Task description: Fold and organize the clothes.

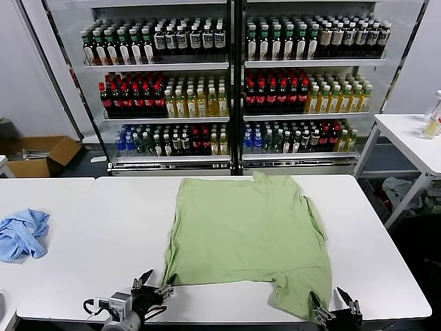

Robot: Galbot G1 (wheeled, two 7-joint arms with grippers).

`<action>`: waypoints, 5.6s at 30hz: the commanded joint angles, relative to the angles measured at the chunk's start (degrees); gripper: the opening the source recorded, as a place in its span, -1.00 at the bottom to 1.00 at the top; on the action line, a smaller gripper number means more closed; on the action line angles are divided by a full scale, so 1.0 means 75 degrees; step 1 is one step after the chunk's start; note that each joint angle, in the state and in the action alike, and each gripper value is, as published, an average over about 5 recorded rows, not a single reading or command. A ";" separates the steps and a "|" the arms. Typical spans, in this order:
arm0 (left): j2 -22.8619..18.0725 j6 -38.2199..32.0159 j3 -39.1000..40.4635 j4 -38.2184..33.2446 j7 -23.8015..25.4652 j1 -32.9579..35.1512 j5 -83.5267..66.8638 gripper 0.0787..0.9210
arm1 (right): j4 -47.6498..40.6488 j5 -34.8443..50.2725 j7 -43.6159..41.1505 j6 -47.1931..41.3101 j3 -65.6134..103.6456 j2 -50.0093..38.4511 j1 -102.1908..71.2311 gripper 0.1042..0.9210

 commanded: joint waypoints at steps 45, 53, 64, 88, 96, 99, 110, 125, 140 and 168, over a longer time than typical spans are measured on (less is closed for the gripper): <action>0.1007 0.0066 -0.1539 -0.3025 -0.0096 0.3591 -0.0533 -0.98 | 0.2878 0.0297 -0.0765 -0.1082 0.2111 -0.0492 -0.2779 -0.99; 0.1155 -0.0210 -0.1986 -0.1727 0.0557 0.1134 -0.1398 -0.98 | 0.2426 0.1034 -0.0198 -0.1232 0.1400 -0.0644 -0.0559 -0.99; 0.0799 -0.0594 -0.1045 -0.0065 0.0997 -0.1013 -0.1692 -0.98 | 0.0511 0.1673 0.0459 -0.2072 -0.0348 -0.0666 0.3289 -0.99; 0.0661 -0.1030 0.0100 0.2212 0.1383 -0.2707 -0.0558 -0.98 | -0.1317 0.0579 0.0014 -0.1547 -0.1255 -0.0040 0.4368 -0.99; 0.0578 -0.1563 0.0148 0.2547 0.1165 -0.2499 0.0169 -0.77 | -0.1419 0.0117 -0.0040 -0.1456 -0.1410 0.0285 0.4098 -0.64; 0.0761 -0.1726 -0.0179 0.2101 0.1012 -0.2255 -0.0168 -0.56 | -0.0998 0.0141 -0.0033 -0.1493 -0.1124 0.0130 0.3832 -0.43; 0.0921 -0.0934 -0.0804 0.0286 0.0847 -0.0783 -0.1582 0.18 | -0.0286 0.0147 -0.0223 -0.1387 -0.0103 -0.0180 0.2090 0.33; 0.0491 0.0069 -0.0335 0.0986 0.0322 -0.1034 -0.0757 0.71 | -0.0847 0.0375 -0.0031 -0.1420 -0.0536 0.0210 0.2443 0.52; 0.0498 -0.0325 -0.0318 0.1195 0.0698 -0.1177 -0.0703 -0.28 | -0.0825 0.0404 -0.0105 -0.1402 -0.0537 0.0287 0.2514 -0.54; 0.0840 -0.0420 -0.1618 -0.1204 0.0524 0.2105 -0.0939 -0.97 | 0.1406 -0.0038 -0.0307 -0.1089 0.0636 -0.0012 -0.0592 -0.98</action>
